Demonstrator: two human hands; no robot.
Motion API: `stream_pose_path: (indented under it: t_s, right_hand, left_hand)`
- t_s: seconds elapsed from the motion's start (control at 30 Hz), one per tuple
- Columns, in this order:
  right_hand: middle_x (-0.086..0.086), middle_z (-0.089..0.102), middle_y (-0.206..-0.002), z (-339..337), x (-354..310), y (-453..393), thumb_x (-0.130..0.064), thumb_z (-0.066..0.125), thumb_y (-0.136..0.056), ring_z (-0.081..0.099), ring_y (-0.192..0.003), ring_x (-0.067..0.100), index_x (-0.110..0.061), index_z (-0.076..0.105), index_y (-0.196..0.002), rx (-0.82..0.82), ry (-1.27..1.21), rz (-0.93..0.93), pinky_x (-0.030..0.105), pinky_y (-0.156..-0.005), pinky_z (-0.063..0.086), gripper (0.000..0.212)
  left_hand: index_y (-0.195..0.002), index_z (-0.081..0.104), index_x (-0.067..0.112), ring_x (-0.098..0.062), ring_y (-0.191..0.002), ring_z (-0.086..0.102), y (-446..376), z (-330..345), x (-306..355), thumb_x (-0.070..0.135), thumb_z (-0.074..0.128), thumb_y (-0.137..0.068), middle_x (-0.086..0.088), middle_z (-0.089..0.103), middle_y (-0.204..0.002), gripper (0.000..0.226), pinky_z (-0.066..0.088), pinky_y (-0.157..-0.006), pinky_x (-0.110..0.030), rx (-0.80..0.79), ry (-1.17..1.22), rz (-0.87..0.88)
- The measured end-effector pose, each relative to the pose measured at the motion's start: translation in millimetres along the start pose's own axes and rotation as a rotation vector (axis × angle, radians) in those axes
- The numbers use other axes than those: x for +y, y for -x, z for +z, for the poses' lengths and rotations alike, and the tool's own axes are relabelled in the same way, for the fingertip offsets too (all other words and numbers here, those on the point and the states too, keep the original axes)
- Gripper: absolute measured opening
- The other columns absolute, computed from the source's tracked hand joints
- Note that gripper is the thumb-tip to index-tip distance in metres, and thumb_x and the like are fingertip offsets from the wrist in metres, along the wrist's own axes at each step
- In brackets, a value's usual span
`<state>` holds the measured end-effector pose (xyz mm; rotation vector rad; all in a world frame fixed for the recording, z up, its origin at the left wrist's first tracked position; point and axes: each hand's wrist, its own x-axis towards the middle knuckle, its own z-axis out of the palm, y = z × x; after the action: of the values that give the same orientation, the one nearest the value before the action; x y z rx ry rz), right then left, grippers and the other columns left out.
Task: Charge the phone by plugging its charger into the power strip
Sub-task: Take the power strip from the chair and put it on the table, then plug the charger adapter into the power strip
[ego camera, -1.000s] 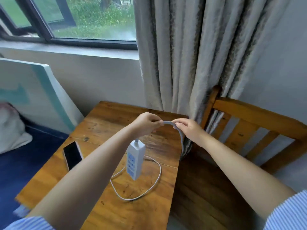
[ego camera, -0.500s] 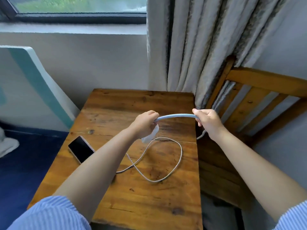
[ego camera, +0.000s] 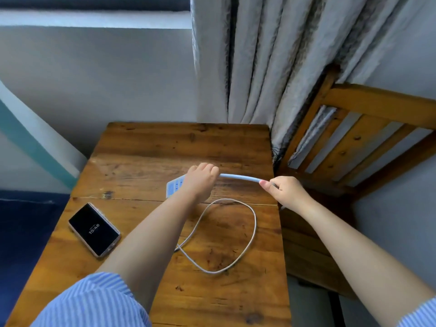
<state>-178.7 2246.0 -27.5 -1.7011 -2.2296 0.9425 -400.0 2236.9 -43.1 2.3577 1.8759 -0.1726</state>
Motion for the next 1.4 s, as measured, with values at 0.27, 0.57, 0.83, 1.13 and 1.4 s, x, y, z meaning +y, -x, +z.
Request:
stream_pose_path:
  t_s: [0.27,0.57,0.83,1.13,1.4]
  right_hand:
    - [0.017,0.066,-0.092,15.1,49.7,-43.4,-0.023,0.039,-0.095,0.059,-0.09,0.032,-0.005,0.064,-0.095,-0.052,-0.005,0.045,0.04,-0.079,0.049,0.03]
    - [0.021,0.06,-0.095,51.5,65.0,-102.9,-0.015,0.045,-0.092,0.055,-0.088,0.034,-0.003,0.064,-0.103,0.055,0.079,-0.061,0.038,-0.073,0.047,0.025]
    - [0.02,0.061,-0.097,82.6,59.0,-122.9,-0.013,0.049,-0.089,0.051,-0.096,0.037,-0.003,0.066,-0.1,0.084,0.215,-0.115,0.041,-0.079,0.041,0.023]
    - [0.02,0.064,-0.104,101.5,60.7,-104.0,-0.015,0.045,-0.091,0.052,-0.101,0.036,-0.004,0.063,-0.105,0.136,0.248,-0.02,0.046,-0.086,0.04,0.025]
    - [0.023,0.064,-0.111,130.3,-1.2,-49.1,-0.015,0.048,-0.081,0.053,-0.113,0.039,0.001,0.063,-0.103,0.258,0.121,-0.195,0.06,-0.104,0.027,0.031]
  left_hand:
    - [-0.114,0.048,0.012,-0.032,-0.119,0.039,-50.2,43.4,8.9,0.004,0.049,-0.083,-0.012,0.048,-0.127,0.033,0.038,-0.095,-0.044,0.004,0.108,-0.154]
    - [-0.114,0.05,0.012,-0.034,-0.122,0.035,-75.5,87.5,-15.7,0.007,0.046,-0.087,-0.016,0.043,-0.133,0.028,0.031,-0.103,-0.049,-0.021,0.083,-0.324]
    - [-0.118,0.049,0.013,-0.033,-0.126,0.032,-81.9,112.7,-39.3,0.008,0.043,-0.091,-0.015,0.042,-0.134,0.028,0.026,-0.108,-0.053,-0.046,0.039,-0.306]
    - [-0.129,0.043,0.002,-0.031,-0.139,0.025,-39.9,113.2,-50.1,0.017,0.047,-0.092,-0.018,0.036,-0.145,0.04,0.022,-0.112,-0.046,0.052,0.222,-0.164]
    - [-0.11,0.058,-0.009,-0.045,-0.105,0.056,82.2,104.1,-58.5,0.01,0.05,-0.081,-0.03,0.062,-0.11,0.035,0.046,-0.091,-0.05,0.303,0.457,-0.435]
